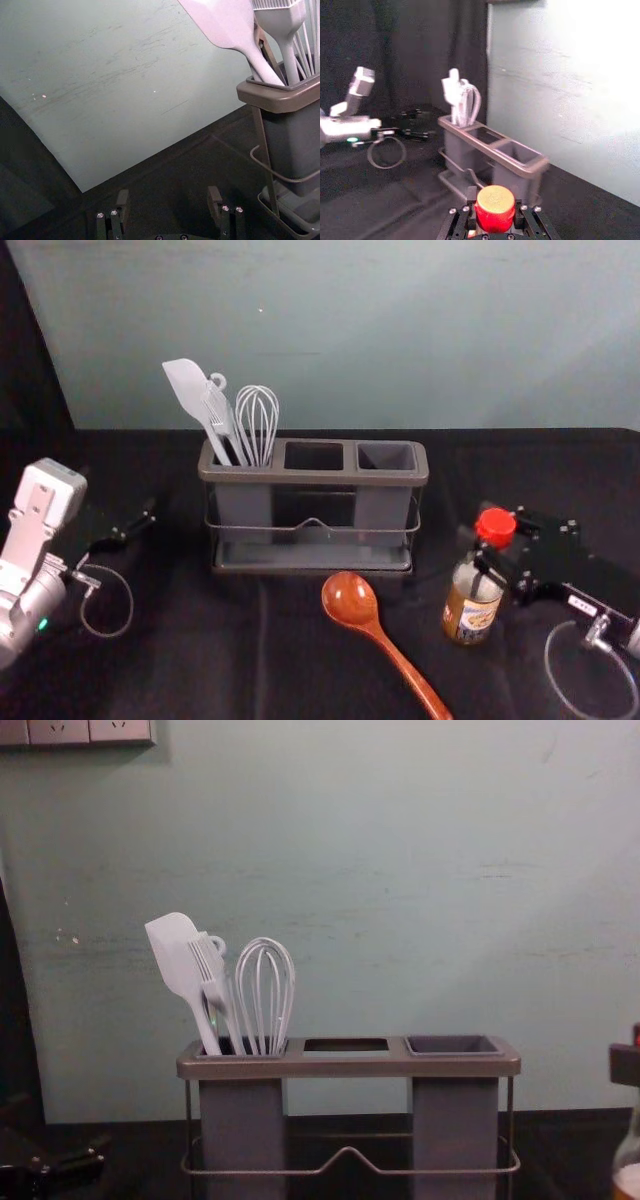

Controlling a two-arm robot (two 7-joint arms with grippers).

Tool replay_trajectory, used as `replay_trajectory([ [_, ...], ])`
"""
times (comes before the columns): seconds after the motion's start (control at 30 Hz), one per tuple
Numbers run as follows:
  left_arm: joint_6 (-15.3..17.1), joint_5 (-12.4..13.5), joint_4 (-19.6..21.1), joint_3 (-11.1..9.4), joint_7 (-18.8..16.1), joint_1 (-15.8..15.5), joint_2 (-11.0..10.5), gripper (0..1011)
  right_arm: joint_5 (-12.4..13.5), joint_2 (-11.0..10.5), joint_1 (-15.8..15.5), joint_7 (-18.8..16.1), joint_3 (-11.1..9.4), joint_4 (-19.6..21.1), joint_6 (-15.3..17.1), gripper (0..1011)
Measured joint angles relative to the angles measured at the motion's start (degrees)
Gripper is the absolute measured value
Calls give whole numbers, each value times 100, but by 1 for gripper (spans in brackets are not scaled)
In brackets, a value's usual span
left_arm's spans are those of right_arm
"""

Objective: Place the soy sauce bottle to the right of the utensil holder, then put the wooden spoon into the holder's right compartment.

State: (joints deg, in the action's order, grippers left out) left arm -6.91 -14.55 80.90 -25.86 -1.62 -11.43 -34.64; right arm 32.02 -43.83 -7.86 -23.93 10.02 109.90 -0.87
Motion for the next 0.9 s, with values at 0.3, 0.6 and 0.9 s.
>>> replay_trajectory([
  [0.3, 0, 0, 0, 0, 0, 0, 0, 1011, 0, 306, 548, -22, -2, -651, 192, 386],
  [0.6, 0, 1, 0, 0, 0, 0, 0, 1011, -126, 612, 1316, -183, 246, -1351, 396, 386],
  [0.9, 0, 0, 0, 0, 0, 0, 0, 1011, -355, 868, 1873, -214, 523, -1795, 509, 386],
])
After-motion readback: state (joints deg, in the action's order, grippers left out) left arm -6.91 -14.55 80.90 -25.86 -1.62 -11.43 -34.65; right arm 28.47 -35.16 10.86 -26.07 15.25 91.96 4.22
